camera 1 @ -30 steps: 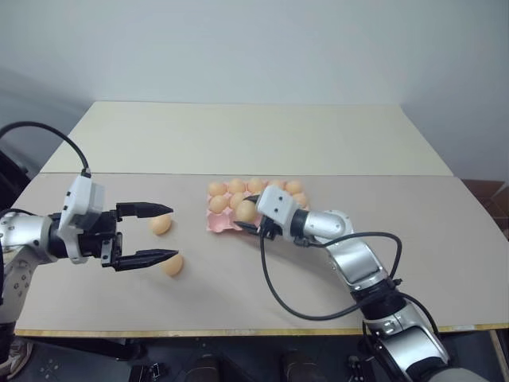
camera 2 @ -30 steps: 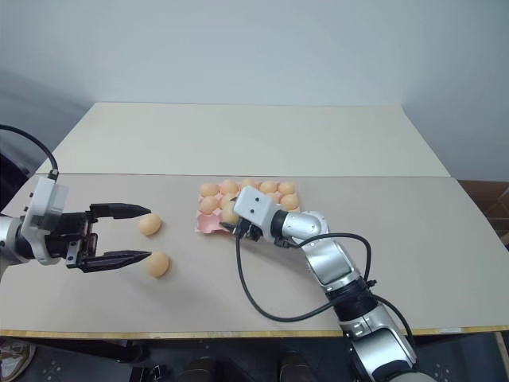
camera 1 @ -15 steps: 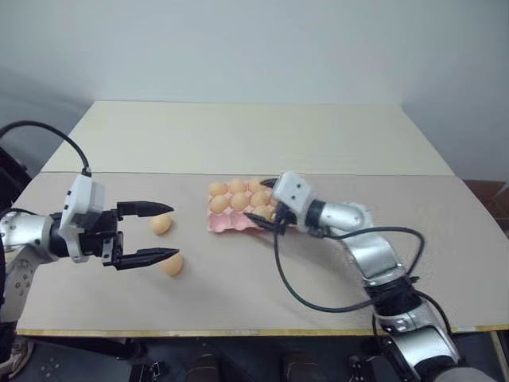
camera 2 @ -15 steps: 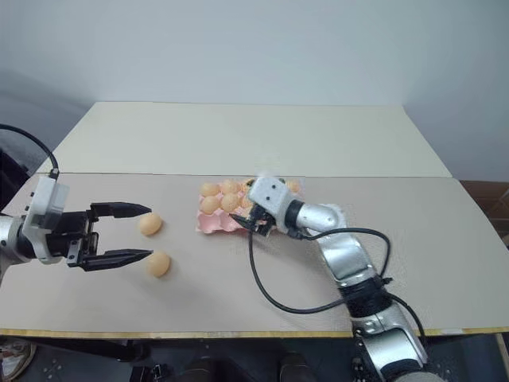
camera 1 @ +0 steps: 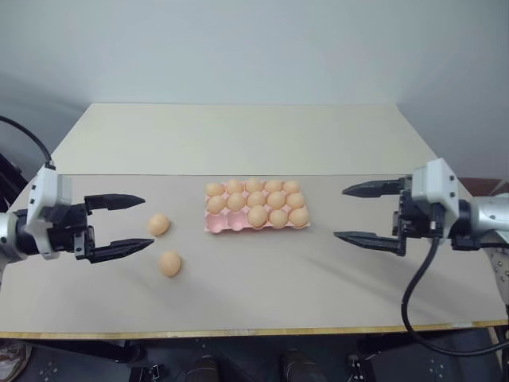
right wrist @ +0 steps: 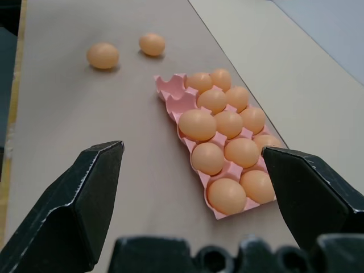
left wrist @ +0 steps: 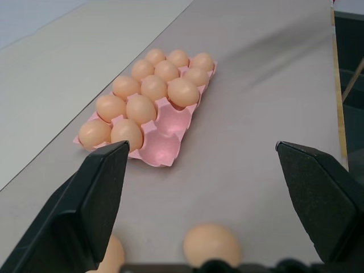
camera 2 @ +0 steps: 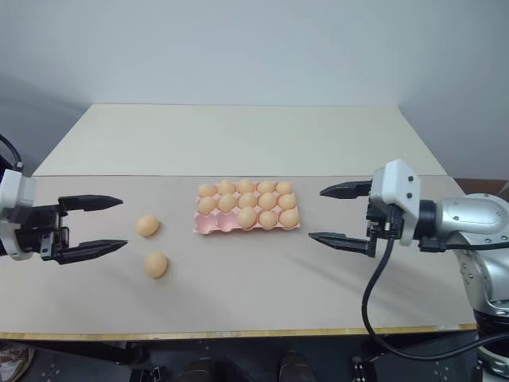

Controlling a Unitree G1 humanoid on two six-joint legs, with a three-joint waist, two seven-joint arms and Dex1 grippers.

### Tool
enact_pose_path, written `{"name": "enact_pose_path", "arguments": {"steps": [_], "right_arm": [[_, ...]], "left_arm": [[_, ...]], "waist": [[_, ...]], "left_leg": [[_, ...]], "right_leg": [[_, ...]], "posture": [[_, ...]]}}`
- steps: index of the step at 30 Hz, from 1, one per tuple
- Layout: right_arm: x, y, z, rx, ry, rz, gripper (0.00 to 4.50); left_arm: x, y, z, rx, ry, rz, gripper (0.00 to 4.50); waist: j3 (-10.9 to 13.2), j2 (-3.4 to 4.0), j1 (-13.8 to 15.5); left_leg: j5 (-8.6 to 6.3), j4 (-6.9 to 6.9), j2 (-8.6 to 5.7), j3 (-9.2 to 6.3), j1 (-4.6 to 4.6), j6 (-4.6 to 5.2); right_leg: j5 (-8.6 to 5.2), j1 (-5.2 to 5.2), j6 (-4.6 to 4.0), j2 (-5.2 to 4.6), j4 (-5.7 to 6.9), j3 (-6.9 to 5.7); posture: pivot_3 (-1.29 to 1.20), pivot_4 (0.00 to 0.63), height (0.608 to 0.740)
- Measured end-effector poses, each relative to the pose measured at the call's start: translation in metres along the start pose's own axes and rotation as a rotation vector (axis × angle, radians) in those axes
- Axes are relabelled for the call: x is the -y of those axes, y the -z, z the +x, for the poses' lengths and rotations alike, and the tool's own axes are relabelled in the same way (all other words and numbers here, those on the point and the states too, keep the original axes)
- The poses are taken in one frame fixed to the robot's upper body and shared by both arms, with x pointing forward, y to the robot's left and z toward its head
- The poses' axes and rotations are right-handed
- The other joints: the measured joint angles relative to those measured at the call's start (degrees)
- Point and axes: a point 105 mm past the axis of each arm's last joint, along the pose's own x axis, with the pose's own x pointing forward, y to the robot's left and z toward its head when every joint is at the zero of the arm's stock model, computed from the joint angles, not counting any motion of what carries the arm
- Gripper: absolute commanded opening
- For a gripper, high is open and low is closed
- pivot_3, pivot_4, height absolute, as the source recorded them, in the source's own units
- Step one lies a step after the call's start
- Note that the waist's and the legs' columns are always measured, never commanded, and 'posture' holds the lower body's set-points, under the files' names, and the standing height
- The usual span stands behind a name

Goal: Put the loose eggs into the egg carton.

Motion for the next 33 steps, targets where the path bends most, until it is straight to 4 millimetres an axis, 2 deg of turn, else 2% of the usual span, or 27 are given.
{"name": "enact_pose_path", "arguments": {"steps": [7, 11, 16, 20, 25, 28, 32, 33], "right_arm": [[-0.002, 0.004, 0.005, 0.0, -0.005, 0.016, 4.47], [-0.004, 0.002, 0.008, 0.007, -0.021, 0.015, 4.47], [-0.006, 0.002, 0.011, 0.012, -0.029, 0.017, 4.47], [-0.006, 0.001, 0.014, 0.015, -0.037, 0.012, 4.47], [-0.009, -0.003, 0.016, 0.019, -0.043, -0.008, 4.47], [-0.01, -0.006, 0.017, 0.024, -0.035, -0.022, 4.5], [-0.012, -0.012, 0.017, 0.042, -0.026, -0.031, 4.5], [-0.013, -0.013, 0.017, 0.045, -0.022, -0.031, 4.5]], "left_arm": [[0.002, 0.004, -0.002, -0.028, 0.02, -0.006, 4.5], [0.007, 0.018, 0.001, -0.114, 0.053, 0.009, 4.5], [0.014, 0.044, 0.019, -0.224, 0.109, 0.073, 4.5], [0.017, 0.067, 0.04, -0.282, 0.149, 0.144, 4.5], [0.015, 0.089, 0.057, -0.369, 0.193, 0.224, 4.5], [0.014, 0.099, 0.065, -0.385, 0.202, 0.234, 3.93], [0.01, 0.104, 0.068, -0.406, 0.213, 0.247, 2.6], [0.009, 0.104, 0.068, -0.407, 0.208, 0.249, 2.46]], "waist": [[0.0, 0.0, 0.37], [0.0, 0.0, 0.4], [0.0, 0.0, 0.47], [0.0, 0.0, 0.63], [0.0, 0.0, 0.68], [0.0, 0.0, 0.61], [0.0, 0.0, 0.53], [0.0, 0.0, 0.56]], "left_leg": [[0.0, 0.0, -0.01, 0.01, -0.11, 0.0], [0.0, 0.0, -0.01, 0.01, -0.08, 0.0], [0.0, 0.0, -0.01, 0.02, -0.09, 0.0], [0.0, 0.0, -0.02, 0.02, -0.11, 0.0], [0.0, 0.01, -0.02, 0.02, -0.12, 0.0], [0.0, 0.01, -0.02, 0.02, -0.12, 0.0], [0.0, 0.01, -0.02, 0.01, -0.12, 0.0], [0.0, 0.01, -0.02, 0.01, -0.12, 0.0]], "right_leg": [[-0.01, -0.06, 0.02, -0.02, -0.04, 0.0], [-0.01, -0.05, 0.01, -0.02, -0.03, -0.01], [-0.01, -0.04, 0.01, -0.02, -0.04, -0.01], [0.0, -0.05, 0.01, -0.02, -0.04, 0.0], [0.0, -0.05, 0.01, -0.02, -0.04, 0.0], [0.0, -0.05, 0.01, -0.01, -0.02, 0.0], [0.0, -0.05, 0.01, -0.02, -0.02, 0.01], [0.0, -0.05, 0.02, -0.02, -0.02, 0.0]], "posture": [[0.0, 0.15, 0.74], [0.0, 0.15, 0.74], [0.0, 0.15, 0.74], [0.0, 0.15, 0.74], [0.0, 0.15, 0.74], [0.0, 0.15, 0.74], [0.0, 0.15, 0.74], [0.0, 0.15, 0.74]]}}
